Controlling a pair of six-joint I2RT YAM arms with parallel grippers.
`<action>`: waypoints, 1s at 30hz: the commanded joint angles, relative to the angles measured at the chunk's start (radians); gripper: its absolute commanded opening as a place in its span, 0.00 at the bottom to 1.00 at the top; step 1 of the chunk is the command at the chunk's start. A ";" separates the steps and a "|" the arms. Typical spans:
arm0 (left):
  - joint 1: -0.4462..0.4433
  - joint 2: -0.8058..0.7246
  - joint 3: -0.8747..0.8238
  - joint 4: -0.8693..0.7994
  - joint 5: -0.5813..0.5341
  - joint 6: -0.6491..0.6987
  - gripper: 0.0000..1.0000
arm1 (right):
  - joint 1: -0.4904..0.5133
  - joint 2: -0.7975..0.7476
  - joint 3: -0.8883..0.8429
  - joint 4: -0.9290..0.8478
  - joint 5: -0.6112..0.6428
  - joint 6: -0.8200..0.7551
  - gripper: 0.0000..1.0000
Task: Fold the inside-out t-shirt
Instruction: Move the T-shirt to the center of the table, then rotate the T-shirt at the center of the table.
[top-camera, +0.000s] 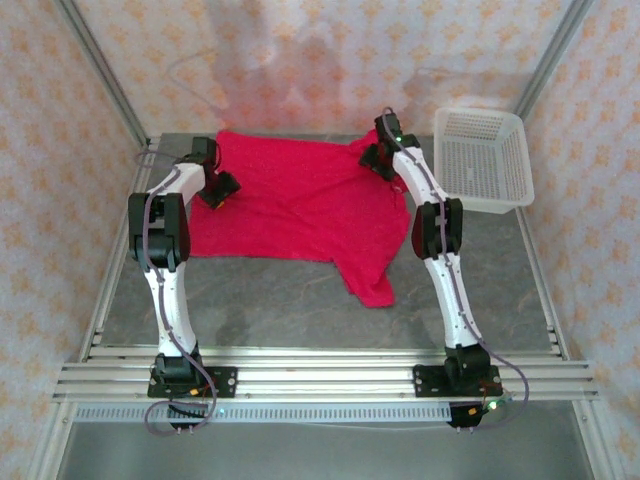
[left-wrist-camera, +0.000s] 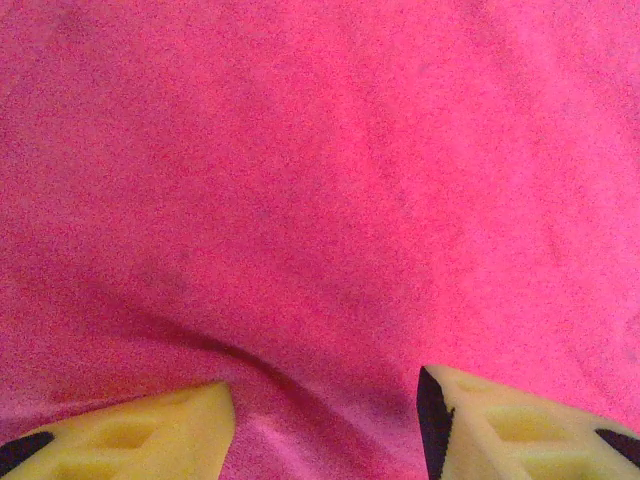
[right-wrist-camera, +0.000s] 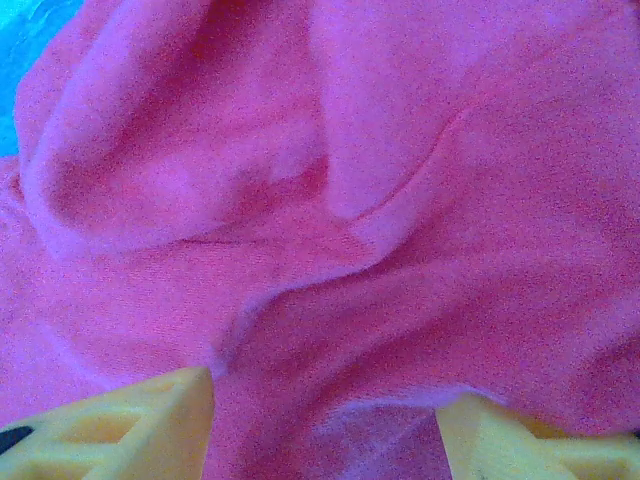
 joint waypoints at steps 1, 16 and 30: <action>0.008 0.029 -0.037 -0.040 0.014 0.001 0.55 | -0.020 -0.051 0.000 -0.117 -0.020 -0.044 0.63; -0.012 -0.601 -0.560 0.028 0.000 -0.022 0.57 | 0.199 -0.988 -1.248 0.193 -0.016 -0.059 0.41; -0.089 -0.727 -0.803 0.076 -0.006 -0.032 0.54 | 0.796 -1.062 -1.537 0.137 0.456 0.075 0.23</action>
